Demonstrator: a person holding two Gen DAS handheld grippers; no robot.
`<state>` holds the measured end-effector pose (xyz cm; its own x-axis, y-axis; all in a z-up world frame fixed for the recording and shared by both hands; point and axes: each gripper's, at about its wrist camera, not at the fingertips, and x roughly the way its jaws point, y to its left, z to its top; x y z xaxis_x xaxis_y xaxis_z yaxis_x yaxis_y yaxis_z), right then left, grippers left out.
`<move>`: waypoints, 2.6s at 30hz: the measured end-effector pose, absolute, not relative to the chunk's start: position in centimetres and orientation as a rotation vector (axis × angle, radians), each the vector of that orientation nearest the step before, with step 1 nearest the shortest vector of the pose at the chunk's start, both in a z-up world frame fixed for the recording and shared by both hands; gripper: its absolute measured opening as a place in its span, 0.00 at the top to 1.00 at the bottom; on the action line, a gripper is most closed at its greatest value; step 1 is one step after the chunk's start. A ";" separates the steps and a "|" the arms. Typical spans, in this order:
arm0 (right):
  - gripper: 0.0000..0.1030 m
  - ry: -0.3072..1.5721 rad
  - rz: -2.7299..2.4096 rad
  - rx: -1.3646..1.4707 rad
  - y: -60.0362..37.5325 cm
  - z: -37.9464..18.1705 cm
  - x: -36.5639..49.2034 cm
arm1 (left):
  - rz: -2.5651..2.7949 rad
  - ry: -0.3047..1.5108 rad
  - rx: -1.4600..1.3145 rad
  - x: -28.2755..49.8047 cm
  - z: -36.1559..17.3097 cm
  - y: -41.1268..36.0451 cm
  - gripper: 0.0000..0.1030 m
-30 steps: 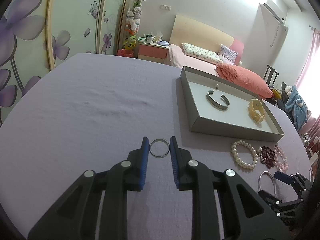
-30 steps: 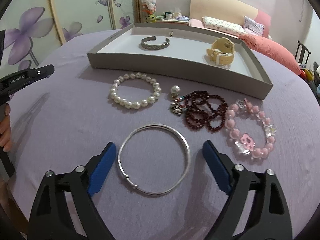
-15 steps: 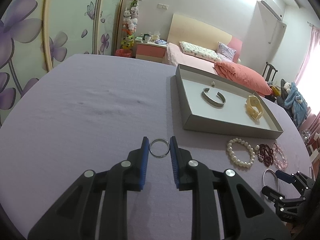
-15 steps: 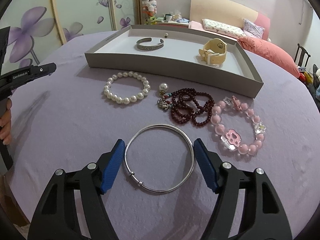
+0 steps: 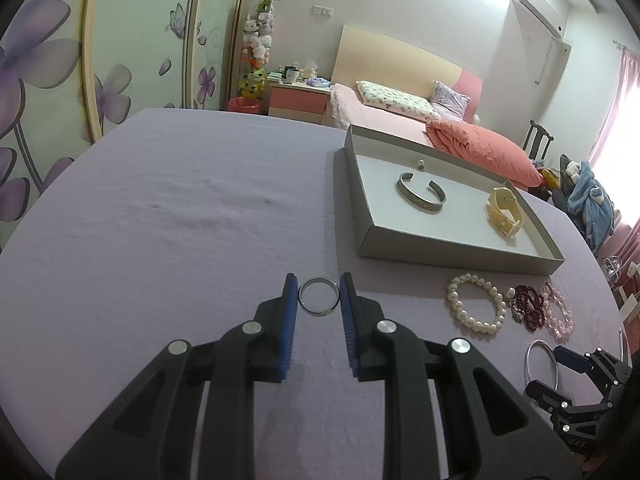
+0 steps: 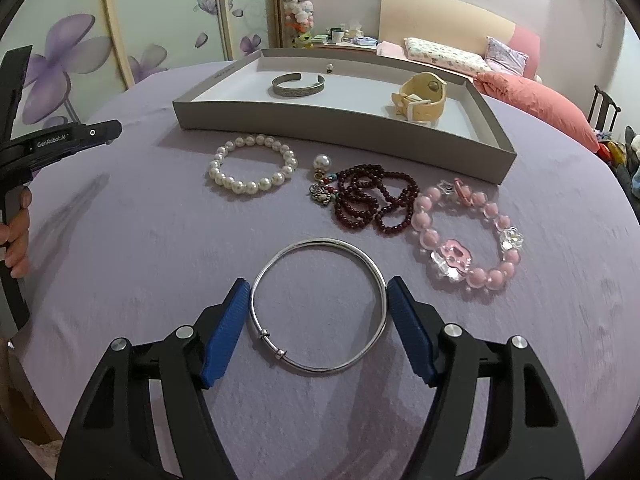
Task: Organize jewelry
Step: 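Grasp the large silver bangle with the right tool while the left tool holds the ring, then carry the silver bangle and ring over the grey tray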
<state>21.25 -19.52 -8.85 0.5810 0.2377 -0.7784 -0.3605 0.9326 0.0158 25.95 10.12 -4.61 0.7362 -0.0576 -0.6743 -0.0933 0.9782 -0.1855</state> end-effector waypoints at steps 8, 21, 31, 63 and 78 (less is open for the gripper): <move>0.32 0.861 0.316 -0.110 -21.4 -8.4 21.8 | 0.018 0.743 -0.214 26.0 -4.6 9.9 0.79; 0.32 0.679 0.301 -0.014 -24.1 -5.6 21.4 | -0.021 0.732 -0.206 24.9 -3.9 8.4 0.79; 0.32 0.638 0.295 0.011 -24.7 -4.8 21.2 | -0.050 0.729 -0.202 23.6 -3.8 7.3 0.79; 0.32 0.383 0.254 0.051 -25.9 1.5 23.6 | -0.110 0.524 -0.154 24.6 1.7 3.3 0.79; 0.32 0.359 0.233 0.084 -24.4 1.6 33.3 | -0.126 0.431 -0.122 35.2 2.5 -0.3 0.79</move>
